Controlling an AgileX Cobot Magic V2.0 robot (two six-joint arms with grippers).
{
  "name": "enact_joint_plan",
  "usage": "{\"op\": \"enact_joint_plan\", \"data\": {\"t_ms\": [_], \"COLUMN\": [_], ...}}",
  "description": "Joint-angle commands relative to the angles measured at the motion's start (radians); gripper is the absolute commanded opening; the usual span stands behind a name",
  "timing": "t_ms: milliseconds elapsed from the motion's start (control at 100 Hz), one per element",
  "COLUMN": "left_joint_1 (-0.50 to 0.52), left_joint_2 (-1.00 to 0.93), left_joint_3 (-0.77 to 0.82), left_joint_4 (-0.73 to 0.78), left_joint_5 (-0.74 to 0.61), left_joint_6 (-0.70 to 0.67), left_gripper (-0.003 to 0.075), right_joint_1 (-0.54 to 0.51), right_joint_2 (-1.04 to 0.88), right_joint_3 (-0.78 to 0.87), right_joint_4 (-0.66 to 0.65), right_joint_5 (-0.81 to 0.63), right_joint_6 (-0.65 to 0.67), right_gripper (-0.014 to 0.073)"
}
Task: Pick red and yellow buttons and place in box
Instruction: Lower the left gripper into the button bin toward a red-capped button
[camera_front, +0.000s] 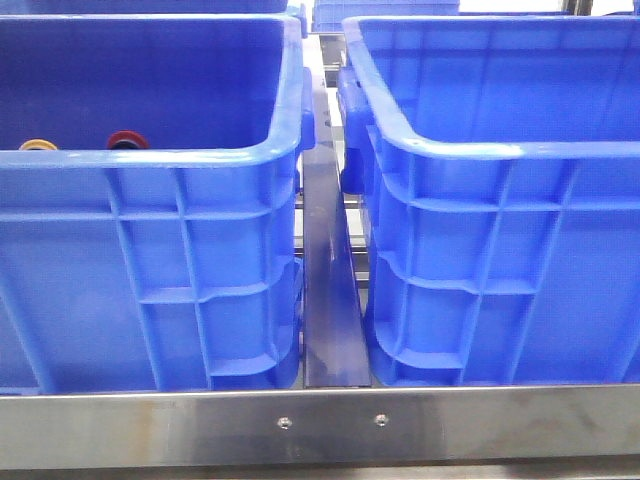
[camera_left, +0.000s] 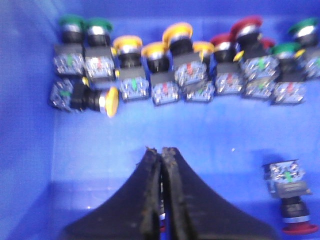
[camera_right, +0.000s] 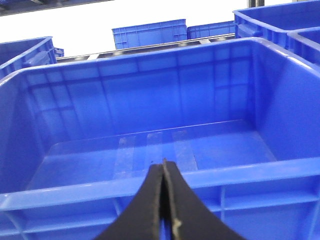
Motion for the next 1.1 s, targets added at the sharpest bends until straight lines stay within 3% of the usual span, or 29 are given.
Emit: {"op": "enact_joint_plan", "data": {"t_ms": [0, 100, 170, 220, 390, 460, 640, 830, 1090], "left_joint_1": [0.002, 0.002, 0.002, 0.002, 0.002, 0.002, -0.02, -0.136, -0.223], "left_joint_2": [0.006, 0.021, 0.026, 0.026, 0.026, 0.026, 0.031, 0.074, 0.258], "left_joint_3": [-0.037, -0.037, -0.037, -0.037, -0.037, -0.037, -0.037, -0.037, -0.145], "left_joint_4": [-0.007, -0.007, -0.007, -0.007, -0.009, -0.016, -0.076, -0.092, -0.138], "left_joint_5": [-0.063, -0.063, -0.066, -0.07, -0.079, -0.081, -0.089, -0.175, -0.214], "left_joint_6": [0.001, 0.001, 0.001, 0.001, -0.001, -0.001, 0.007, 0.007, 0.007], "left_gripper": [-0.0018, -0.0005, 0.0055, 0.0127, 0.0498, 0.0573, 0.0577, 0.0576, 0.0576], "right_joint_1": [0.0, 0.0, 0.0, 0.0, 0.0, 0.0, 0.0, 0.0, 0.0], "right_joint_2": [-0.027, -0.027, -0.027, -0.027, -0.027, -0.027, -0.027, -0.027, -0.027], "right_joint_3": [-0.019, -0.019, -0.019, -0.019, -0.019, -0.019, -0.019, -0.019, -0.019], "right_joint_4": [-0.006, -0.006, -0.006, -0.006, -0.006, -0.006, -0.006, -0.006, -0.006], "right_joint_5": [-0.088, -0.088, -0.088, -0.088, -0.088, -0.088, -0.088, -0.088, -0.088], "right_joint_6": [-0.004, -0.004, -0.004, -0.004, -0.004, -0.004, -0.004, -0.004, -0.004], "right_gripper": [-0.0069, -0.0069, -0.0069, -0.0069, -0.0069, -0.0069, -0.0069, -0.0069, -0.0069]}}
